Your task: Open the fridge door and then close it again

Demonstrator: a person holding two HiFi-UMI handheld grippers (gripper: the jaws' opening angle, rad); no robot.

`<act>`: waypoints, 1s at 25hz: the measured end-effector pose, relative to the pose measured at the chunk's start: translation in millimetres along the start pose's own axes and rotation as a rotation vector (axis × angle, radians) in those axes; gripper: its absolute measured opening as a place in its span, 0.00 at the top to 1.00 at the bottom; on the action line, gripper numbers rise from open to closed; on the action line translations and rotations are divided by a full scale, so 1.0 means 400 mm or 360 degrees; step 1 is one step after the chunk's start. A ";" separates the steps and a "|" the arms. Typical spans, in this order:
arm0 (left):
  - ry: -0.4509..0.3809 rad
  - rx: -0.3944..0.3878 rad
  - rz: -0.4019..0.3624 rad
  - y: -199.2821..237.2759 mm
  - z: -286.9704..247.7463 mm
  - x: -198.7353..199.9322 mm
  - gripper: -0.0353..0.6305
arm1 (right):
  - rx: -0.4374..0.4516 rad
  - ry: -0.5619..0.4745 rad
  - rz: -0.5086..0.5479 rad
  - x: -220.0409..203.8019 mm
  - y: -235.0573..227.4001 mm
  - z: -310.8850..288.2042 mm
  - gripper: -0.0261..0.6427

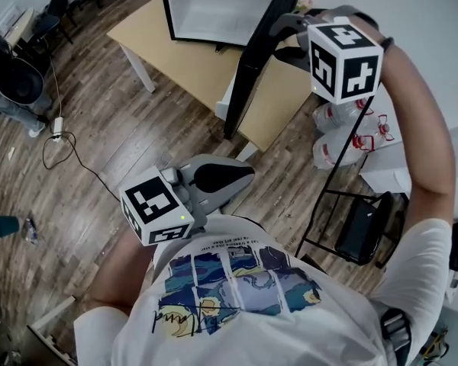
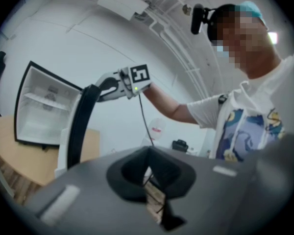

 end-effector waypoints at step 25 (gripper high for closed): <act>-0.0006 -0.0222 -0.0062 0.378 0.236 0.145 0.93 | 0.0073 0.0014 -0.0280 0.164 -0.366 -0.213 0.90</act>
Point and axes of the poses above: the fingertips, and each gripper's own axes: z backward along the fingers, y to its left, x out of its top, the point moved 10 cm from there along z, backward along the fingers, and after that the axes turned 2 degrees about y, right-handed, at the moved point
